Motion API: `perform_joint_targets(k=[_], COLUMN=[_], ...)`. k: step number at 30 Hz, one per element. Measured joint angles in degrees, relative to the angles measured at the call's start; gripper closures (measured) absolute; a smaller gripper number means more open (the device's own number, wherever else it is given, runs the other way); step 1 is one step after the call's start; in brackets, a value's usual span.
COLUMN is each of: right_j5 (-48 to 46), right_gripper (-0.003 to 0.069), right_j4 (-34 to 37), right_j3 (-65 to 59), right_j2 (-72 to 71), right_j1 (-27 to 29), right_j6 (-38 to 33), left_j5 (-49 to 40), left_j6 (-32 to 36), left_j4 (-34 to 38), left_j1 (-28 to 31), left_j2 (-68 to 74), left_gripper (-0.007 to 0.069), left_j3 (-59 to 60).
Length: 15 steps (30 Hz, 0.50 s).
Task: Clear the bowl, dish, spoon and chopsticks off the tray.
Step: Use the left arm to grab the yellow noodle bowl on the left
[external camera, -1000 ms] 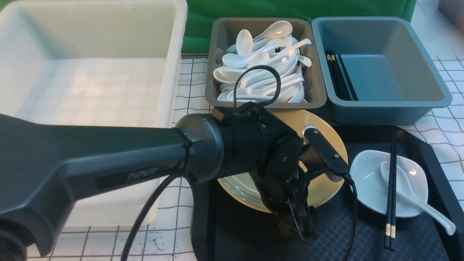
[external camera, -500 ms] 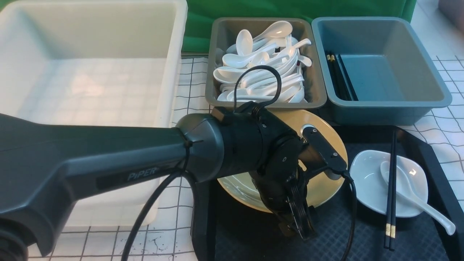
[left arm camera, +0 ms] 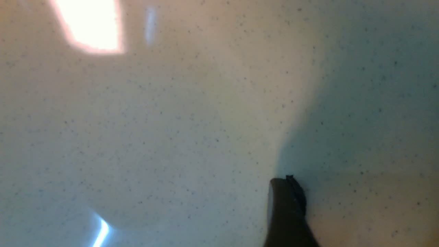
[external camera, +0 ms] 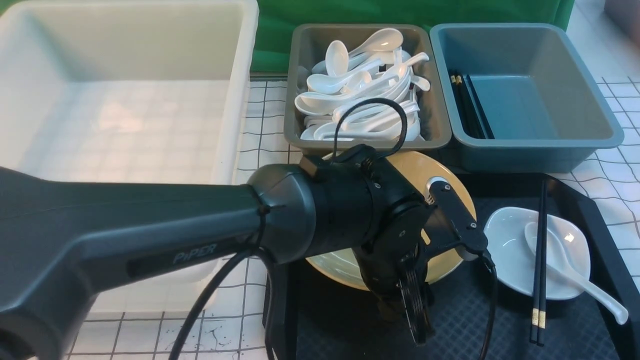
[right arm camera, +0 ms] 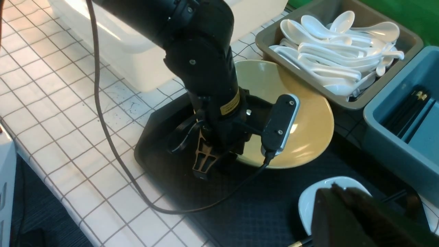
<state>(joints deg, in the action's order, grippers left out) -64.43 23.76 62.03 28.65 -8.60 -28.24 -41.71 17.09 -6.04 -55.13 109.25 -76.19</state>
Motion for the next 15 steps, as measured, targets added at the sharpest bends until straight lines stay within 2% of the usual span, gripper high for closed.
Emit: perform_joint_targets(k=[3,6,8,15], right_j5=[0.00,-0.03,-0.07,-0.09], right_gripper=[0.0612,0.0612,0.0612,0.0612], right_j4=[0.00,-0.05,-0.05,-0.21], right_j3=[0.00,0.00,0.00,0.00], right_j2=[0.00,0.00,0.00,0.00], right_j1=[0.00,0.00,0.00,0.00], right_j6=[-0.16,-0.16,-0.16,-0.16], left_j5=[-0.12,-0.42,-1.26,-3.59], left_j6=[-0.83,-2.30,-3.21,-4.01], left_j4=[-2.18,-2.90,-2.58,-1.30], left_j1=[-1.01,-1.47,-1.61,-1.80], left_j2=[-1.98,-4.34,-5.53,-9.27], left_gripper=[0.0491,0.0588,0.0609,0.0609], left_j3=[0.00,0.00,0.00,0.17])
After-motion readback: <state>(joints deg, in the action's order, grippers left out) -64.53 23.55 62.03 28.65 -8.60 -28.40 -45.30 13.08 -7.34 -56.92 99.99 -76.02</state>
